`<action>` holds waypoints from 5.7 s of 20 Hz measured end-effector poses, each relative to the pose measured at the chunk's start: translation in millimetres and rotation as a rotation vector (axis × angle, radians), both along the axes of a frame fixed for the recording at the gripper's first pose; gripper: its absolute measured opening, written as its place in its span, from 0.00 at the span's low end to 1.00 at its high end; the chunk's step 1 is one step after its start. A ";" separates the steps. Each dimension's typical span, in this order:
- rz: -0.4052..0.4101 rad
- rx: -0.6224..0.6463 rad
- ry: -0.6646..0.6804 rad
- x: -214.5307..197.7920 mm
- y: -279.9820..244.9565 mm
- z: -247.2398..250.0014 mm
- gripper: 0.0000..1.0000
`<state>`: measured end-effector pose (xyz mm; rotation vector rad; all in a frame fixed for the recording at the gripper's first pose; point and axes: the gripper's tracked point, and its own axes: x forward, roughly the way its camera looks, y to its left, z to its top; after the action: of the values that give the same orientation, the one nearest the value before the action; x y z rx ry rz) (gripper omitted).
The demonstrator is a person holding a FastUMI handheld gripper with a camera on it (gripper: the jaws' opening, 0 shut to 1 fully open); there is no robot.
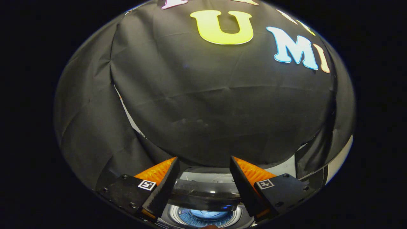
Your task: Put the clothes into the washing machine and then close the washing machine lid.
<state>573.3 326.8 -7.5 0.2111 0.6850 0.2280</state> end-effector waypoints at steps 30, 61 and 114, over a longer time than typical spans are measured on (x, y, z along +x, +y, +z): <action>-0.006 -0.032 -0.091 -33.6 7.4 -2.9 0.99; -0.066 -0.037 -0.316 -102.0 4.1 -2.9 0.99; -0.145 -0.098 -0.677 -440.1 -347.4 15.1 0.98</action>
<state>133.3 -20.5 7.6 0.0781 0.0073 0.1130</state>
